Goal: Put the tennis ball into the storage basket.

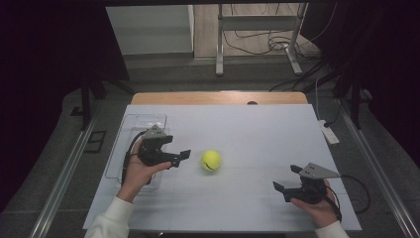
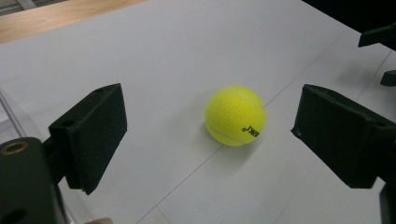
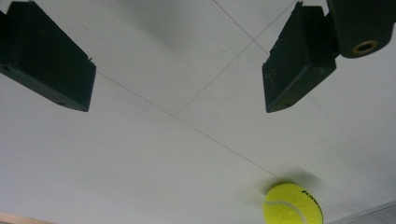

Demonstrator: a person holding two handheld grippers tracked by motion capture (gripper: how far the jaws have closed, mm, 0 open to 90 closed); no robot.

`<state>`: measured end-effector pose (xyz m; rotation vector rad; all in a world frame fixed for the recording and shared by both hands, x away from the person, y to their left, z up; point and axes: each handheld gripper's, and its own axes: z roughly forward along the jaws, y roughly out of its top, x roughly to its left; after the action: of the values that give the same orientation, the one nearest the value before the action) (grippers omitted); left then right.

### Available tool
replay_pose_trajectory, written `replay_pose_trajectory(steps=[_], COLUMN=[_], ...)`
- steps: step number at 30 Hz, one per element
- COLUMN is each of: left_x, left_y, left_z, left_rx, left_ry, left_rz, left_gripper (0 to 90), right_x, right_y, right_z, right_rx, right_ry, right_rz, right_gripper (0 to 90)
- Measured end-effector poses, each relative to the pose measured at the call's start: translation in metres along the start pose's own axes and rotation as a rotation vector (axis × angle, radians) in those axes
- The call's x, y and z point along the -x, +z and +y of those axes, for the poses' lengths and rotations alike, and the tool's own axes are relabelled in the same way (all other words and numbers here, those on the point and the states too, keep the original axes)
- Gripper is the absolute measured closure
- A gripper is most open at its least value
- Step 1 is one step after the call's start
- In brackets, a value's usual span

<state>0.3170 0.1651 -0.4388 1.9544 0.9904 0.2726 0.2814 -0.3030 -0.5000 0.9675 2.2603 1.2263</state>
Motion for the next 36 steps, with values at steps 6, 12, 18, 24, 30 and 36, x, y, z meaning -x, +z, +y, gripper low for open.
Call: replay_pose_trajectory(steps=[6, 12, 18, 24, 30, 36], left_x=[0.000, 0.004, 0.009, 0.010, 0.011, 0.012], left_y=[0.008, 0.015, 0.023, 0.029, 0.034, 0.039], left_z=[0.003, 0.008, 0.012, 0.015, 0.017, 0.021], left_rx=[-0.019, -0.034, -0.050, -0.063, -0.070, -0.076], left_ry=[0.001, 0.015, 0.034, 0.039, 0.042, 0.043], left_rz=[-0.011, -0.023, -0.039, -0.051, -0.058, -0.067], left_gripper=[10.8, 10.6, 10.5, 10.4, 10.4, 10.4], right_x=[0.000, 0.001, 0.001, 0.001, 0.001, 0.001], right_y=[0.001, 0.000, 0.000, 0.000, 0.000, 0.001], right_z=[0.000, -0.001, -0.001, -0.001, -0.001, -0.001], right_rx=[0.000, -0.001, -0.004, -0.005, -0.005, -0.006], right_ry=[0.003, 0.004, 0.001, 0.001, 0.000, 0.002], right_rz=[0.003, 0.003, 0.001, 0.000, 0.000, 0.001], right_gripper=[10.2, 10.2, 10.2, 10.2, 10.2, 10.1])
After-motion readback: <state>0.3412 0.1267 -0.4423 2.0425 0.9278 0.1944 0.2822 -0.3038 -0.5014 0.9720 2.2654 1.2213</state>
